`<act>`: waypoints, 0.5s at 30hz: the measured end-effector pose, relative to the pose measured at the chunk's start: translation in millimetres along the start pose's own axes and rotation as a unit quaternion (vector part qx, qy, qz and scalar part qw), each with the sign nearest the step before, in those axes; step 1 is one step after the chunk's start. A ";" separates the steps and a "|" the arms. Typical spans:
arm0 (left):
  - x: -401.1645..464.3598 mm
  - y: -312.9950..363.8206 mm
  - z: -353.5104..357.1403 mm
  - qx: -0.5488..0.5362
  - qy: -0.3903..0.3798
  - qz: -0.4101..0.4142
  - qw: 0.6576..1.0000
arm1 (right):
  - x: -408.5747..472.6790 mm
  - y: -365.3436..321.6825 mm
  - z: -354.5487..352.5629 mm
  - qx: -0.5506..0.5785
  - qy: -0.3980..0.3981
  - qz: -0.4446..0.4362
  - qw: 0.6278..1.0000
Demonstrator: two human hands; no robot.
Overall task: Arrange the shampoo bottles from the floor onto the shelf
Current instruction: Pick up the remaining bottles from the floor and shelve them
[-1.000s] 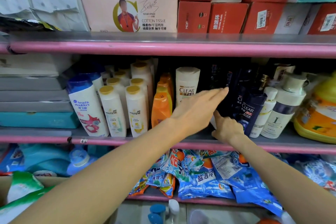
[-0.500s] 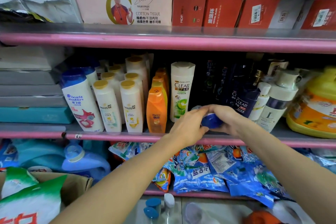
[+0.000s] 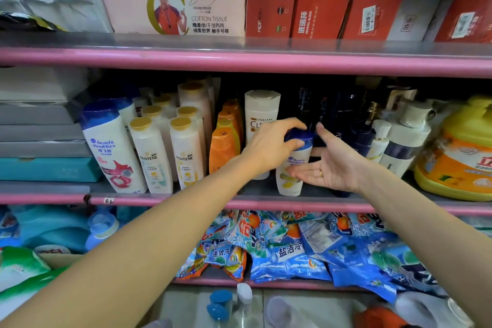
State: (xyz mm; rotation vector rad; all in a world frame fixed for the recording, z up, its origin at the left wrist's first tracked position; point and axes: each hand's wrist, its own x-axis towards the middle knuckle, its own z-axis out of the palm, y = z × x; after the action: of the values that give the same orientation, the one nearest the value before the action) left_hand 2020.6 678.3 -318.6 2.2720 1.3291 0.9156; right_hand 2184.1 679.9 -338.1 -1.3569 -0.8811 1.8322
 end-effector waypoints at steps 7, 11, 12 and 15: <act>7.2 3.8 -1.3 0.001 -0.016 -0.023 1.000 | -1.3 17.7 -12.1 -0.236 0.004 -0.118 0.965; 8.2 4.9 -3.3 -0.014 -0.022 -0.046 0.999 | 10.8 38.6 -16.9 -0.388 0.070 -0.240 0.887; 7.7 5.3 -3.3 -0.018 -0.026 -0.048 0.998 | 14.2 43.8 -17.6 -0.384 0.069 -0.258 0.884; 4.8 6.7 -3.1 -0.027 -0.033 -0.045 0.998 | 23.0 55.7 -19.0 -0.376 0.076 -0.263 0.885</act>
State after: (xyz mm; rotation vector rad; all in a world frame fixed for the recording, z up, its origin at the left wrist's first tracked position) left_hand 2024.5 679.1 -310.7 2.1652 1.3502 0.8286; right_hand 2190.2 671.5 -400.4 -1.4592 -1.7785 0.9646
